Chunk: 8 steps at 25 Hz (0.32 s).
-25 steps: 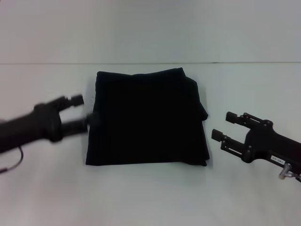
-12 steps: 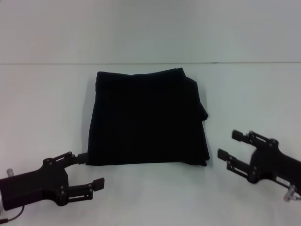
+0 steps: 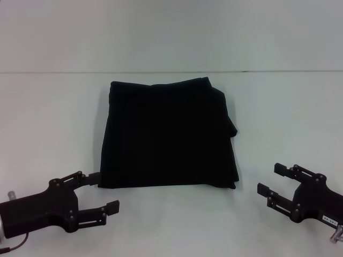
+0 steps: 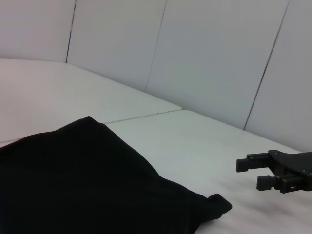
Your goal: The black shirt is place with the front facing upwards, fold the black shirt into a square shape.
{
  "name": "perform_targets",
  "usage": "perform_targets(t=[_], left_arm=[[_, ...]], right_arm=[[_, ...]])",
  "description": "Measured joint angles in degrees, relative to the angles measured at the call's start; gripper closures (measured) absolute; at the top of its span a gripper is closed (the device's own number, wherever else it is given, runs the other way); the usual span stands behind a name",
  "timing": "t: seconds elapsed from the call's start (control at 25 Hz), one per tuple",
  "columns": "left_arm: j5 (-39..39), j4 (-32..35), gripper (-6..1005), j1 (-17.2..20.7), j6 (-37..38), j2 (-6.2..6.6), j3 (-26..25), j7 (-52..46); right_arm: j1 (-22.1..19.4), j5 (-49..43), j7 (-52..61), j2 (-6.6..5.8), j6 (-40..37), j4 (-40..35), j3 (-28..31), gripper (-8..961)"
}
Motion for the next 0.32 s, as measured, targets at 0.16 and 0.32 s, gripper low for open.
perform_targets(t=[0.16, 0.32], left_arm=[[0.0, 0.03, 89, -0.07, -0.09, 0.23, 0.0, -0.03], [0.0, 0.05, 90, -0.09, -0.11, 0.18, 0.0, -0.04]], right_arm=[[0.13, 0.0, -0.01, 0.03, 0.16, 0.24, -0.05, 260], [0.21, 0.0, -0.01, 0.05, 0.74, 0.58, -0.05, 260]])
